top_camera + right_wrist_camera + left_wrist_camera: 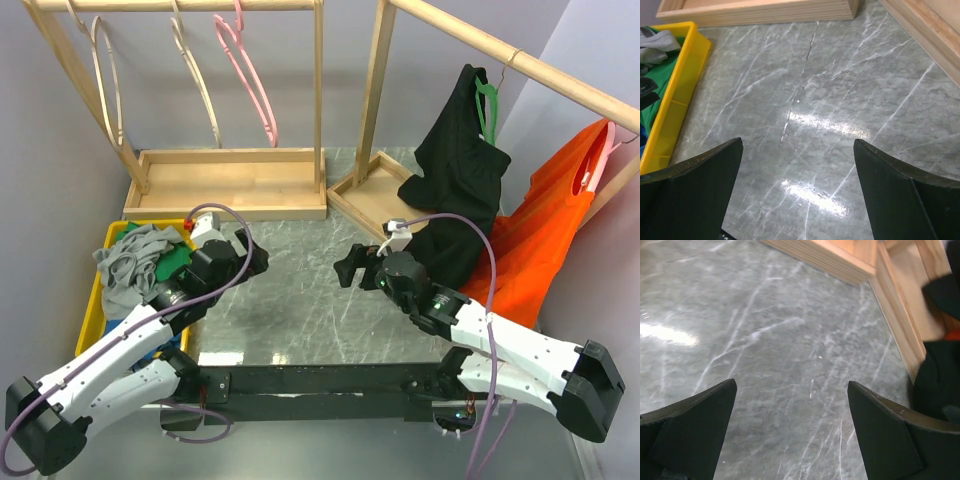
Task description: Place the tank top on the hanger
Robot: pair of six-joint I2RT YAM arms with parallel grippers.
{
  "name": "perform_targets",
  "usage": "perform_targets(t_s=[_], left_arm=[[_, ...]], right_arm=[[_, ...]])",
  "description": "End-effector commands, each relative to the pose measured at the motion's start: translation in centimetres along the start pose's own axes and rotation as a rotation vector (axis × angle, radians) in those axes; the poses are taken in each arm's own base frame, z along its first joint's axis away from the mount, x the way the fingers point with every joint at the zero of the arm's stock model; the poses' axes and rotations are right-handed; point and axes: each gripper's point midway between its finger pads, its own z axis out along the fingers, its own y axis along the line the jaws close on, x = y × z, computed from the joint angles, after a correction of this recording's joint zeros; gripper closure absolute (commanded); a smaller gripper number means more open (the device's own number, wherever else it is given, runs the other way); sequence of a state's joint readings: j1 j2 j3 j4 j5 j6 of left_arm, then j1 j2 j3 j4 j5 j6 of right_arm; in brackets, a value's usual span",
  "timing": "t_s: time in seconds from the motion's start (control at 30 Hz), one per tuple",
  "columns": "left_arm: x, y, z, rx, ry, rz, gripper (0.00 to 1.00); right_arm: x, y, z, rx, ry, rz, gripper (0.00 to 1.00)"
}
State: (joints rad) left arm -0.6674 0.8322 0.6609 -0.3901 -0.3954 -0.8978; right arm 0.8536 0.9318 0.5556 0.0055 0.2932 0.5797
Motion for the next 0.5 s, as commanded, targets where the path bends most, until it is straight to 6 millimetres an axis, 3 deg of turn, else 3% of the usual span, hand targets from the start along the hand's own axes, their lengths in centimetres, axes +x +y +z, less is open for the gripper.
perform_targets(t_s=[0.0,0.1,0.27,0.37,0.43,0.47], left_arm=[[-2.6,1.4,-1.2,-0.137,-0.085,-0.107,0.01],[-3.4,3.2,-1.8,-0.255,-0.113,-0.128,0.01],[-7.6,6.2,-2.9,-0.471,-0.249,-0.14,0.01],[-11.1,11.2,-2.8,-0.648,-0.295,-0.209,0.01],[-12.3,13.5,-2.9,-0.71,-0.329,-0.239,0.01],[-13.3,15.6,-3.5,-0.775,-0.365,-0.266,0.01]], right_arm=[[-2.1,1.5,-0.6,-0.053,-0.049,0.019,0.0],[-2.0,1.5,-0.7,-0.056,-0.043,0.011,0.0],[-1.5,1.6,-1.0,-0.068,-0.015,-0.008,0.0],[-1.0,1.9,-1.2,-0.098,0.002,-0.014,0.0],[-0.7,2.2,-1.3,-0.12,0.013,-0.019,0.0],[-0.5,2.1,-1.3,-0.123,0.017,-0.019,0.0]])
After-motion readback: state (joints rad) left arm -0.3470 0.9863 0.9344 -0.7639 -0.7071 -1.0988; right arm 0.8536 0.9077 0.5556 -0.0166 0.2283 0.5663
